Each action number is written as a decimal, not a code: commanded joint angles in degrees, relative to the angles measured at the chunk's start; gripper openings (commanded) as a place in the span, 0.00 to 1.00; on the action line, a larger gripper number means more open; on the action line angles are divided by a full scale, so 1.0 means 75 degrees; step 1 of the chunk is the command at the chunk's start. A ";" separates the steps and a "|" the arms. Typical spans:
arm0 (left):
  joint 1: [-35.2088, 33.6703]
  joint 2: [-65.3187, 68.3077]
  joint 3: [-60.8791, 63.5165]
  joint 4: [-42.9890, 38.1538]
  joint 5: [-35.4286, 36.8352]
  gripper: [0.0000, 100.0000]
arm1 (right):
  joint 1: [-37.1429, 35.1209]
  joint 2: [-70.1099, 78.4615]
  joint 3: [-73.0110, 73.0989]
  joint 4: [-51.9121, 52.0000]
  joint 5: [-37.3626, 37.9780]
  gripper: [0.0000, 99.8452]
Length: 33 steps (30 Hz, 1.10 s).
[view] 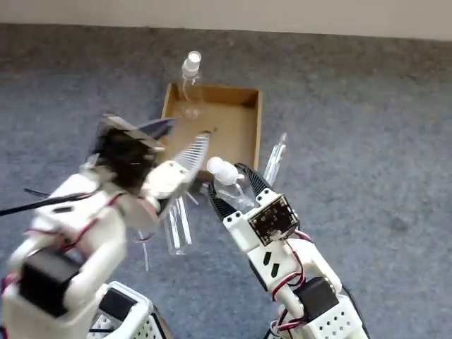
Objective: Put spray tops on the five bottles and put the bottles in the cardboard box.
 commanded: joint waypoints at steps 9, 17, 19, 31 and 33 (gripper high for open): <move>-0.2245 -0.0041 0.1436 0.0856 0.0000 0.16 | 0.0393 0.2444 -0.3112 -0.0123 -0.0117 0.00; -0.2233 -0.0041 0.3686 -0.0574 0.0023 0.17 | 0.0369 0.5878 -0.5351 -0.0193 -0.1336 0.00; -0.2233 -0.0158 0.3944 -0.0633 0.0188 0.21 | 0.0217 0.6406 -0.5585 -0.0568 -0.1301 0.00; -0.1764 -0.4237 0.6125 -0.0832 0.0774 0.29 | -0.0815 0.7777 -0.5714 -0.0803 -0.1348 0.00; -0.1366 -0.4753 0.6558 -0.1008 0.0445 0.29 | -0.1073 0.7777 -0.5726 -0.0803 -0.1348 0.00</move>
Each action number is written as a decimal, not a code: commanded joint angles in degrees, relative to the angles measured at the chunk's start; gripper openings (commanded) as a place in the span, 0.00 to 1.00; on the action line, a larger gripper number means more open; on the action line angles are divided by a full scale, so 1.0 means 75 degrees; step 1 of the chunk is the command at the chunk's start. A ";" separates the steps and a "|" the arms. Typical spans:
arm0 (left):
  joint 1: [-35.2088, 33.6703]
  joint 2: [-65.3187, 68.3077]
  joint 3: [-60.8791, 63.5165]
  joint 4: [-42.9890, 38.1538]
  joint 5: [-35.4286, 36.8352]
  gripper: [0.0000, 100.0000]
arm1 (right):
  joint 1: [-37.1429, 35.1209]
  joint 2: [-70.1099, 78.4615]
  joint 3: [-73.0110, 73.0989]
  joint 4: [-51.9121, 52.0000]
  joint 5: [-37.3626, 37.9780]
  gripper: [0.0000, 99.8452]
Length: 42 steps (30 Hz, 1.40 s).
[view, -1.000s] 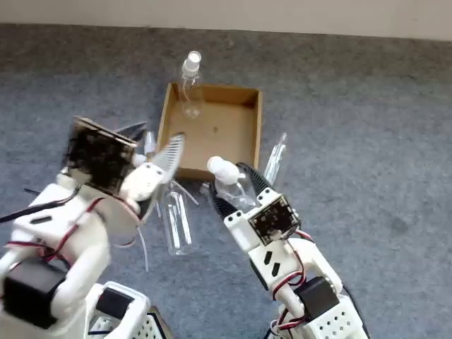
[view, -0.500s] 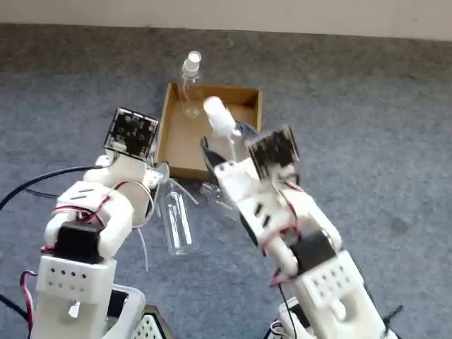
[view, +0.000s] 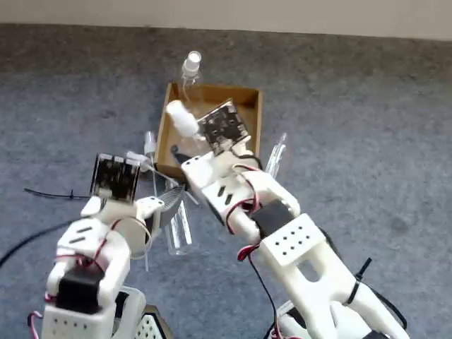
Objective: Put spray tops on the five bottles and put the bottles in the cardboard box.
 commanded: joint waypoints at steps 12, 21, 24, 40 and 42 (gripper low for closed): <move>0.0498 -0.0850 0.1061 -0.1395 -0.0457 0.29 | -0.0651 -0.0041 -0.1846 0.1635 -0.0059 0.00; 0.0322 -0.0522 0.1014 -0.1489 -0.0457 0.29 | -0.0451 -0.0041 -0.2198 0.2256 -0.0059 0.00; 0.0287 -0.0522 0.1026 -0.1559 -0.0457 0.29 | -0.0147 -0.0018 -0.2210 0.2292 -0.0023 0.00; -0.0885 -0.0533 0.1014 -0.1594 -0.0434 0.29 | 0.2092 0.2878 -0.2256 -0.2245 0.0000 0.00; -0.1201 -0.0533 0.1002 -0.1735 -0.0422 0.29 | 0.2116 0.3464 -0.2538 -0.2702 0.0000 0.00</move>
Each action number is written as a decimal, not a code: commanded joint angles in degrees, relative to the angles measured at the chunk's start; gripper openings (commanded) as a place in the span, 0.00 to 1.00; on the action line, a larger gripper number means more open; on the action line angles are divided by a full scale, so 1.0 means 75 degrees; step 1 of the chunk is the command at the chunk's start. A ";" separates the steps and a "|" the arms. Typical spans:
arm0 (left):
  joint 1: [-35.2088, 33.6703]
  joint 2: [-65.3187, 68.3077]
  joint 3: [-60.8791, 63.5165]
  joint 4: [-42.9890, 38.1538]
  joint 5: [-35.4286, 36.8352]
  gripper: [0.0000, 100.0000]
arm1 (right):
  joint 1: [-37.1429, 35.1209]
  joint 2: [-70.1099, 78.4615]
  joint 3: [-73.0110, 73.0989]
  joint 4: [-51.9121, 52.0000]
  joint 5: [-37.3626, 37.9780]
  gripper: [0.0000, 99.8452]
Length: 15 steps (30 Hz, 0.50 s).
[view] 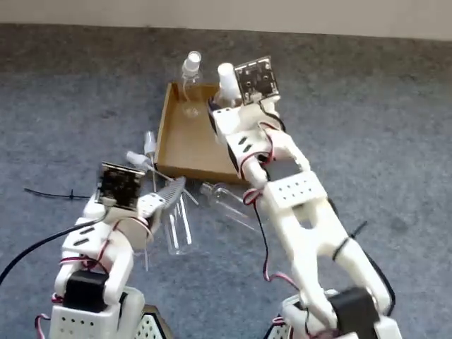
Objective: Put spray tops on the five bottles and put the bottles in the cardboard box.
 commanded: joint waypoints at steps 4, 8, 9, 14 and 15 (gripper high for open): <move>-0.0709 0.0018 -0.0041 -0.0481 0.0000 0.29 | 0.0311 0.2034 -0.1987 -0.1237 -0.0012 0.00; -0.0709 0.0018 -0.0041 -0.0481 0.0000 0.29 | 0.0463 0.3206 -0.3182 -0.1237 -0.0035 0.00; -0.0709 0.0018 -0.0041 -0.0481 0.0000 0.29 | 0.0463 0.3440 -0.3417 -0.1237 -0.0035 0.00; -0.0709 0.0018 -0.0041 -0.0481 0.0000 0.29 | 0.0486 0.4378 -0.4132 -0.1284 -0.0035 0.00; -0.0709 0.0018 -0.0041 -0.0481 0.0000 0.29 | 0.0486 0.4519 -0.4226 -0.1284 -0.0035 0.00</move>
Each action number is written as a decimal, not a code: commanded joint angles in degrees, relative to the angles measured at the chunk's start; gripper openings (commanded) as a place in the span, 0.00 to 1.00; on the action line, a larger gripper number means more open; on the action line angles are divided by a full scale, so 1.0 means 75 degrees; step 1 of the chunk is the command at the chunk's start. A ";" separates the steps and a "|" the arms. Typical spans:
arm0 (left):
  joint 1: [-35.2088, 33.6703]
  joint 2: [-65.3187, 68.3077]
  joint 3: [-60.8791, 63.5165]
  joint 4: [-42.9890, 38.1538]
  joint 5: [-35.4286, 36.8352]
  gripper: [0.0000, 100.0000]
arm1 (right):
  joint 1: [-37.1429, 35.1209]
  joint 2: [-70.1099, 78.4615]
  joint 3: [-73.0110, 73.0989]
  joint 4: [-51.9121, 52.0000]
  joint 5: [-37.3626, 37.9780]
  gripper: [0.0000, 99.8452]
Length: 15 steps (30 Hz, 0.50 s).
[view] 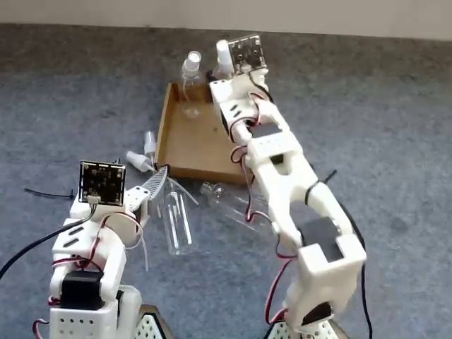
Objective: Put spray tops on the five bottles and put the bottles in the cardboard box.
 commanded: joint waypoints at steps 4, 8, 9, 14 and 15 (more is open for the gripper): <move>-0.0076 0.0018 -0.0041 -0.0164 0.0000 0.29 | 0.0123 0.0674 -0.1014 -0.0229 -0.0035 0.00; -0.0076 0.0029 -0.0041 -0.0164 0.0000 0.29 | 0.0240 0.0932 -0.0885 -0.1108 -0.0035 0.00; -0.0076 0.0029 -0.0041 -0.0164 0.0000 0.29 | 0.0264 0.0979 -0.0897 -0.1201 -0.0035 0.00; 0.0076 0.0041 -0.0029 -0.0164 0.0000 0.29 | 0.0358 0.1260 -0.0955 -0.1272 -0.0035 0.00; 0.0111 0.0041 -0.0029 -0.0152 0.0000 0.29 | 0.0369 0.1307 -0.0955 -0.1272 -0.0035 0.00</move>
